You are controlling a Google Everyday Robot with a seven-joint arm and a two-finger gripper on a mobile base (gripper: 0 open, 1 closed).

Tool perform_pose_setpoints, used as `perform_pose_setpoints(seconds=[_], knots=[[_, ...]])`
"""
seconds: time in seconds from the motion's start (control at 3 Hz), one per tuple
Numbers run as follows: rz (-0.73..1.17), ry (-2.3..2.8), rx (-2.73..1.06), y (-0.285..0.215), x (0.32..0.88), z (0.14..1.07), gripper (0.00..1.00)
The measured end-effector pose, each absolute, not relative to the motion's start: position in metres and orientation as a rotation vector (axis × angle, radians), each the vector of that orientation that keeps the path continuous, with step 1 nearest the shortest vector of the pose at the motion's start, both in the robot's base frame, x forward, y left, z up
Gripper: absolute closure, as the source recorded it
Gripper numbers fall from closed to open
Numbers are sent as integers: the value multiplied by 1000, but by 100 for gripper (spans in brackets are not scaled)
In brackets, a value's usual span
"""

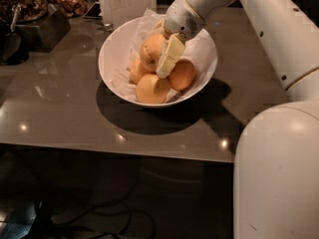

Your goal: Pick orange from white bowl

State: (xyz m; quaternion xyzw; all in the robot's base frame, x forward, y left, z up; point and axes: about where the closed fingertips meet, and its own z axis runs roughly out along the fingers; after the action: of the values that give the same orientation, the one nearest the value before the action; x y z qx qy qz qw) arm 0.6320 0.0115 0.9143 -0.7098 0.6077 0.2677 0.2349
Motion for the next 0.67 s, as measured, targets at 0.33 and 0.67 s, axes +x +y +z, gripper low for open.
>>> perform_pose_setpoints(seconds=[0.33, 0.67], knots=[[734, 1668, -1947, 10, 631, 917, 42], [734, 1668, -1947, 10, 632, 917, 73]])
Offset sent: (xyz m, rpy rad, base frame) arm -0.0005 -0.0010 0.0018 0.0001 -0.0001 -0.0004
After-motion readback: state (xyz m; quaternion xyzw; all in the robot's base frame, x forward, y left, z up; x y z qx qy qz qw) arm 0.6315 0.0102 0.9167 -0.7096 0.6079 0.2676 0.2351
